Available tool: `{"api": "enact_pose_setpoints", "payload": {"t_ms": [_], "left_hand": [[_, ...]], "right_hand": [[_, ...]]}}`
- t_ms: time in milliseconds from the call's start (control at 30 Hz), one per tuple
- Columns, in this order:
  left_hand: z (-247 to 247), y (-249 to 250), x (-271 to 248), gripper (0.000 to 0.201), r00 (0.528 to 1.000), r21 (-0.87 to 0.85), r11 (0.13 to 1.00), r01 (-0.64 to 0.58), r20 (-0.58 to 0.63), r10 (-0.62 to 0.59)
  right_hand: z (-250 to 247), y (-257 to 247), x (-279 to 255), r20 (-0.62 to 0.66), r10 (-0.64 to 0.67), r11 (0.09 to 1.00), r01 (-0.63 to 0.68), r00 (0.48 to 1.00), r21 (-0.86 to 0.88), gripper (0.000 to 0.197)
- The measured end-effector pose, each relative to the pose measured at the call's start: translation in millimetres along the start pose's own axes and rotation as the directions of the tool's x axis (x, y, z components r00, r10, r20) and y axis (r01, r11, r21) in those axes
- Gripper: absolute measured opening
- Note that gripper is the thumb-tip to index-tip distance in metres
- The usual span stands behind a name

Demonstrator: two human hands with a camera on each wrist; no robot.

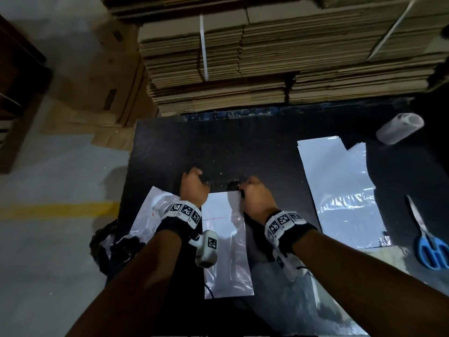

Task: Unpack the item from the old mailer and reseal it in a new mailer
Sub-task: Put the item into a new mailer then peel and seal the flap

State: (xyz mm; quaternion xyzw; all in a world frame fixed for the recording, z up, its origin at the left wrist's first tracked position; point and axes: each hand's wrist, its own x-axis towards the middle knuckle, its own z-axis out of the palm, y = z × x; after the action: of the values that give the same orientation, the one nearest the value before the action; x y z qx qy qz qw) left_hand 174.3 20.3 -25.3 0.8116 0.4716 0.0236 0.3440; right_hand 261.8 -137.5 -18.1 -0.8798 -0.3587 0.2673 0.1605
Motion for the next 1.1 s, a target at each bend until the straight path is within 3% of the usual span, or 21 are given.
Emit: {"api": "enact_pose_setpoints", "payload": {"t_ms": [267,467,567,633,733,833,1000,1100], "left_hand": [[-0.2,-7.2,5.6,0.019,0.997,-0.138,0.988,0.07,0.048,-0.064],[-14.1,-13.1,6.2,0.022,0.984,-0.229,0.972,-0.053,0.156,0.09],[-29.6,-16.8,2.8,0.028,0.932,-0.31,0.938,-0.152,0.27,0.24],[-39.6,-19.2,-1.7,0.029,0.895,-0.367,0.917,-0.156,0.34,0.288],[-51.5,-23.2,-8.3,0.025,0.863,-0.463,0.883,-0.075,0.413,0.29],[-56.3,-28.2,-6.6,0.024,0.864,-0.517,0.856,-0.007,0.427,0.265],[-56.7,-33.6,5.2,0.023,0.892,-0.533,0.846,0.012,0.388,0.232],[-52.8,-32.9,13.8,0.029,0.888,-0.527,0.849,0.035,0.407,0.216]], "right_hand": [[2.8,-0.5,-4.5,0.02,-0.034,0.994,0.036,0.999,-0.099,0.043],[-10.4,-6.5,0.1,-0.028,-0.005,1.0,0.006,1.0,0.018,0.04],[-19.4,-13.6,6.4,-0.068,-0.059,0.998,0.059,0.996,-0.007,0.054],[-25.2,-19.9,11.7,-0.014,-0.128,0.989,0.127,0.992,-0.075,0.067],[-31.1,-31.3,17.7,0.172,-0.134,0.975,0.161,0.976,-0.156,0.083],[-29.0,-33.6,24.9,0.264,-0.094,0.978,0.138,0.96,-0.153,0.066],[-28.6,-27.3,31.6,0.134,-0.036,0.996,0.025,0.99,0.082,0.031],[-28.5,-25.3,31.2,0.075,-0.037,0.989,0.026,0.996,0.145,0.023]]}}
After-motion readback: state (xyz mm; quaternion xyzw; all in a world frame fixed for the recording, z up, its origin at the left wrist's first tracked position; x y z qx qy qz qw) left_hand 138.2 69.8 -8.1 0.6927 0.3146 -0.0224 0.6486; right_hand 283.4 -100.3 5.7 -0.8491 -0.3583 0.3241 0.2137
